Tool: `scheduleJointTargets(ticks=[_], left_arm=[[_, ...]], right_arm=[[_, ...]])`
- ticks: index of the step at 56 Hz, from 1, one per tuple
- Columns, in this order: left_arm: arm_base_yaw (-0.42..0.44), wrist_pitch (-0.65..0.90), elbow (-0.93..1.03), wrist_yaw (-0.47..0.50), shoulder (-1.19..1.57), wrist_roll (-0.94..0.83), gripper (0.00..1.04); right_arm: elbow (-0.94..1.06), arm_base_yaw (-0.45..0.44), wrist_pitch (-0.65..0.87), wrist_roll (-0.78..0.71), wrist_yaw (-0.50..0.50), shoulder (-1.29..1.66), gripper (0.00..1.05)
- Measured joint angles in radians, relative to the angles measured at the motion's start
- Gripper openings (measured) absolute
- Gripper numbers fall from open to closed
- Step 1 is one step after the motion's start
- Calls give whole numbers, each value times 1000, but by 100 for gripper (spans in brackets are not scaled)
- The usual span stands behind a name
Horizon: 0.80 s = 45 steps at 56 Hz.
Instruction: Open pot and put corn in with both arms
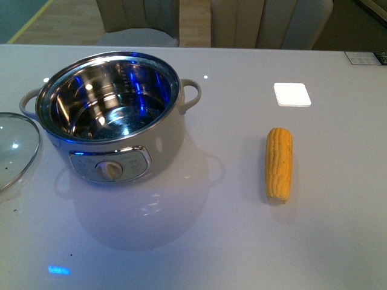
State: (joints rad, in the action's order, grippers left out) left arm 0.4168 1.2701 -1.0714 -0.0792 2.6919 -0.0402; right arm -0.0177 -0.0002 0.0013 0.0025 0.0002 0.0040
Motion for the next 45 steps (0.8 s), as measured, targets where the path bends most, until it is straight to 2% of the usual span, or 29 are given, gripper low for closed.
scheduleJointTargets(ticks=[10,13,30,45], left_arm=[[2,9,-7,0,10,-4,44],[2,14,-8,0,10,-13,55],[7,35,19,1,-40,-29,99],[23,3,126,27,-285,10,98]], right_arm=[[0,0,0,0,0,0,96],[0,0,0,0,0,0,96],[0,0,0,0,0,0,96],[0,0,0,0,0,0,96]])
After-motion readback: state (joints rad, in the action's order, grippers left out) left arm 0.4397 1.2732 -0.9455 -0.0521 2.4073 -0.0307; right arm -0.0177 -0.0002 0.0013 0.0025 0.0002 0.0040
